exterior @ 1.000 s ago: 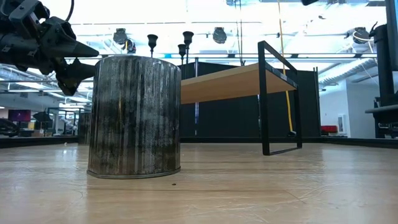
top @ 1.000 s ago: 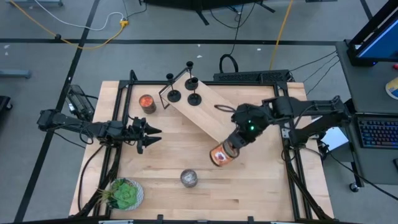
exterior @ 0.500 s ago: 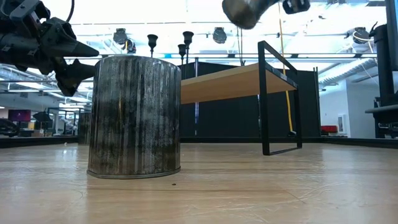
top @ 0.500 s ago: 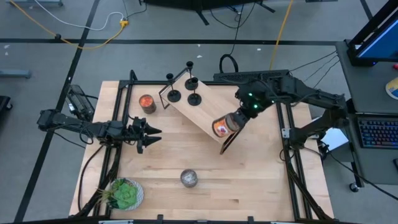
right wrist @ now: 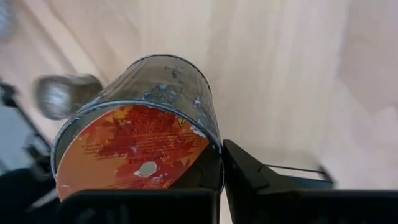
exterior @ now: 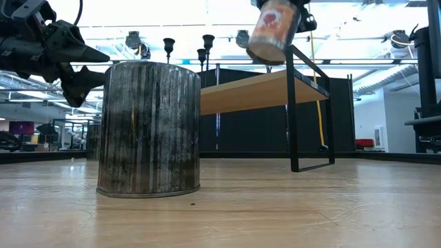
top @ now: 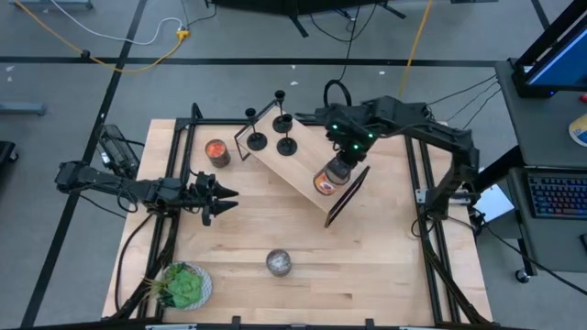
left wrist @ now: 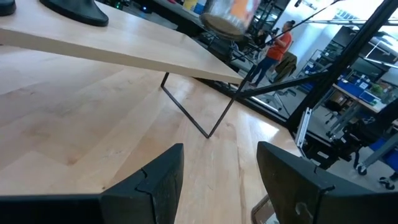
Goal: Pick & Place candle stick holders
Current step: Put the bottom orange scented candle on the shelf
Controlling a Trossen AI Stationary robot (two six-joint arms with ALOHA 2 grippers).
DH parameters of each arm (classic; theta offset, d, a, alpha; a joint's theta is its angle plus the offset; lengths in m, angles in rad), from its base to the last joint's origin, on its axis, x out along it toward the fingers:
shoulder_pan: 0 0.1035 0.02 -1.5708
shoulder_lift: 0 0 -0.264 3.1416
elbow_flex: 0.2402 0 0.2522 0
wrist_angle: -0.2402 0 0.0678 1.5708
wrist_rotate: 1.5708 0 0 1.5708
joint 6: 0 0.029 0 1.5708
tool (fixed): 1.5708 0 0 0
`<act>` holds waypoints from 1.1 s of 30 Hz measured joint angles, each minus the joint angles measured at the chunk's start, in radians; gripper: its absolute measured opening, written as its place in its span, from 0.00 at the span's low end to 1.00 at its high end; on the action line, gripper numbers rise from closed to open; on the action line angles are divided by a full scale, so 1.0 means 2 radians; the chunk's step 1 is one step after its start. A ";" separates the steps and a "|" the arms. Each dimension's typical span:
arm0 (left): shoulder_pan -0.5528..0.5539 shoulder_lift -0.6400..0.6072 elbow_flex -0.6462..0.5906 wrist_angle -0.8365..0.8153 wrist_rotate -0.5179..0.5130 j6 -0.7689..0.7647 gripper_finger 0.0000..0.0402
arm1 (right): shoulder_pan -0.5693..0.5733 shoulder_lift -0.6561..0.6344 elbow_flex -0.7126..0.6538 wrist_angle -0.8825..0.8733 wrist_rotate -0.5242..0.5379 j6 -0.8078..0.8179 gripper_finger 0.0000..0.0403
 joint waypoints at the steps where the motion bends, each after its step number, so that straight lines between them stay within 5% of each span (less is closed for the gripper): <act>1: 0.000 0.000 0.000 0.000 0.000 0.000 0.52 | 0.000 0.010 0.010 -0.011 0.008 -0.008 0.00; 33: 0.000 0.000 0.000 0.000 0.000 0.000 0.52 | 0.039 0.070 0.033 -0.033 0.057 -0.046 0.00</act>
